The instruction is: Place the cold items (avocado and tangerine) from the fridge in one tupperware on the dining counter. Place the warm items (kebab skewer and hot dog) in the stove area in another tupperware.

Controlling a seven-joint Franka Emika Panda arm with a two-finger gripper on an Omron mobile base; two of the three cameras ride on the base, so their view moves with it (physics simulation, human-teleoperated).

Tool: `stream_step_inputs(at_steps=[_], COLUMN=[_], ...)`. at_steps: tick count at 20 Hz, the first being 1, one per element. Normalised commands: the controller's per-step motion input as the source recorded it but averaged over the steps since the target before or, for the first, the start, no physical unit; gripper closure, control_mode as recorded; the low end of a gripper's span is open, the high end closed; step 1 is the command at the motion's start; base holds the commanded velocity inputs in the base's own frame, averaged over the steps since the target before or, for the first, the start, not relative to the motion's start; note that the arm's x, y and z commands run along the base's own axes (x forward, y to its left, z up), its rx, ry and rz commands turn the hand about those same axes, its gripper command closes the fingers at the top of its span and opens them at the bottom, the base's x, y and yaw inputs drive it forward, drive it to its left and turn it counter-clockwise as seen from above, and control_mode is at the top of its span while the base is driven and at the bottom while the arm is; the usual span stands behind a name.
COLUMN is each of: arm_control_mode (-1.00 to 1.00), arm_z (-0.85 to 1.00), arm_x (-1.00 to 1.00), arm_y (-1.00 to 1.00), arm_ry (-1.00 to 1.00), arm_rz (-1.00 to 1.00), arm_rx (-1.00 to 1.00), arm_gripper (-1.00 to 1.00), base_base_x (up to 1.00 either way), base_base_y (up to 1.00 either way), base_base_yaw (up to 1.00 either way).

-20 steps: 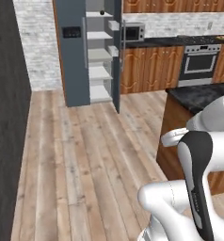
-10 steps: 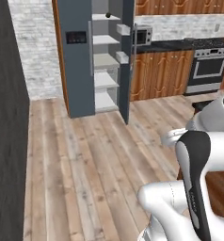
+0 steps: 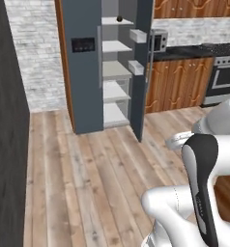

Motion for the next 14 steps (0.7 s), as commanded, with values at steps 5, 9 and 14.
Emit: stream_step_inputs(at_steps=[5, 9, 14], arm_control_mode=[1.0, 1.0, 1.0], arm_z=[0.0, 0.0, 0.0], arm_x=[0.0, 0.0, 0.0], arm_y=[0.0, 0.0, 0.0], arm_ry=[0.0, 0.0, 0.0], arm_rz=[0.0, 0.0, 0.0], arm_rx=[0.0, 0.0, 0.0], arm_gripper=[-1.0, -1.0, -1.0], base_base_x=[1.0, 1.0, 1.0], base_base_y=[-0.11, -0.24, -0.36], base_base_yaw=[0.0, 0.0, 0.0])
